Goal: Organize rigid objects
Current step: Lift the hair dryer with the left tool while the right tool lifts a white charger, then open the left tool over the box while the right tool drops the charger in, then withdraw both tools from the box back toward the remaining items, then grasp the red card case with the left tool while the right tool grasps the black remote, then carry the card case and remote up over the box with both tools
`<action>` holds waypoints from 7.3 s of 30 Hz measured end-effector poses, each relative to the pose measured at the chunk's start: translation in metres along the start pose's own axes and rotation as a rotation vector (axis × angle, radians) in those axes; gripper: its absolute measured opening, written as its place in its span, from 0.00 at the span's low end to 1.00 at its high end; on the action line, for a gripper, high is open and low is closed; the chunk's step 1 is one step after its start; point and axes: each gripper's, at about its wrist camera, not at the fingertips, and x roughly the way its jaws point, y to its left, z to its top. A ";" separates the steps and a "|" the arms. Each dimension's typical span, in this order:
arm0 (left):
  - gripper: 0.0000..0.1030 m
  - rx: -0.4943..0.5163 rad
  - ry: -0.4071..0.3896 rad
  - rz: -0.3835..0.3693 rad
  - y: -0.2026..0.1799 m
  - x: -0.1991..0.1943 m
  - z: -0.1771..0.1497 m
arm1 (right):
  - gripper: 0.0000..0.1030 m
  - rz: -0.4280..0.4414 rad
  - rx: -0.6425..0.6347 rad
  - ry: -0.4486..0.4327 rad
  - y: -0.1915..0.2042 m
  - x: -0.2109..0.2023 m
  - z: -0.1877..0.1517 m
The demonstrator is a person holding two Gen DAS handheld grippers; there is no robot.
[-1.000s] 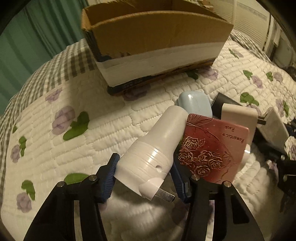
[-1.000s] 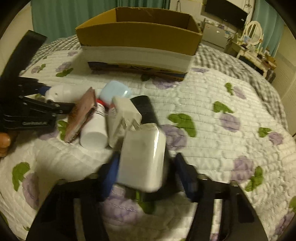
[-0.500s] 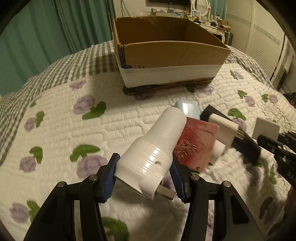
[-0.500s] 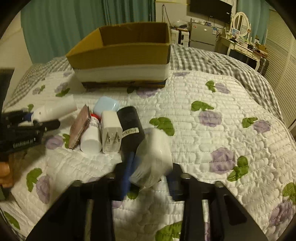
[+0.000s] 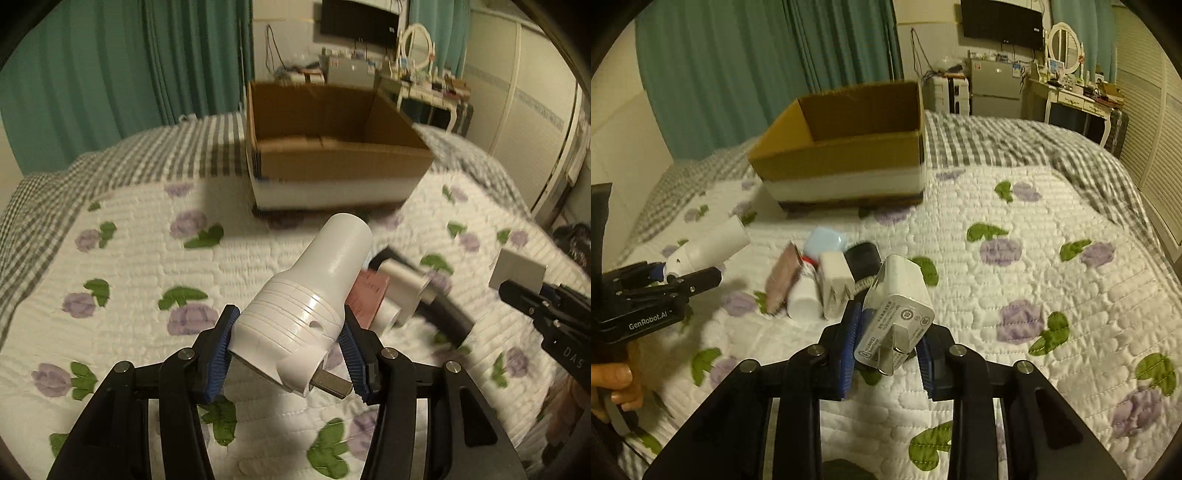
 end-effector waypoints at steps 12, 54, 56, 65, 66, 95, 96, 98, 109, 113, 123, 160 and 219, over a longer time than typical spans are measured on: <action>0.53 -0.075 -0.213 -0.020 0.000 -0.070 0.044 | 0.27 0.063 -0.040 -0.177 0.022 -0.062 0.054; 0.53 -0.062 -0.210 -0.035 -0.013 0.077 0.181 | 0.28 0.027 -0.207 -0.199 0.007 0.103 0.206; 0.53 -0.063 -0.180 -0.032 -0.015 0.090 0.179 | 0.28 0.033 -0.207 -0.171 0.005 0.119 0.203; 0.55 -0.063 -0.092 -0.038 -0.022 0.124 0.170 | 0.28 0.011 -0.228 -0.072 0.003 0.163 0.190; 0.55 -0.064 -0.089 -0.029 -0.023 0.123 0.171 | 0.28 0.004 -0.226 -0.068 0.003 0.163 0.187; 0.58 -0.121 -0.347 -0.001 -0.005 -0.051 0.189 | 0.87 -0.077 -0.217 -0.404 0.020 -0.021 0.197; 0.58 -0.122 -0.354 0.002 -0.006 -0.057 0.187 | 0.90 -0.079 -0.213 -0.421 0.022 -0.030 0.195; 0.58 -0.124 -0.371 0.001 -0.006 -0.072 0.185 | 0.90 -0.078 -0.202 -0.448 0.024 -0.049 0.195; 0.62 -0.144 -0.469 0.004 -0.002 -0.144 0.161 | 1.00 -0.065 -0.217 -0.556 0.044 -0.139 0.174; 0.62 -0.129 -0.491 0.022 -0.006 -0.159 0.148 | 1.00 -0.069 -0.219 -0.562 0.050 -0.157 0.167; 0.62 -0.076 -0.456 -0.019 -0.020 -0.155 0.116 | 1.00 -0.082 -0.218 -0.573 0.064 -0.175 0.136; 0.62 0.204 0.148 -0.208 -0.030 0.070 0.012 | 0.97 -0.132 -0.232 -0.016 -0.001 0.035 0.028; 0.67 -0.135 0.074 -0.078 0.002 0.052 0.004 | 0.41 -0.052 -0.262 0.088 0.007 0.059 -0.009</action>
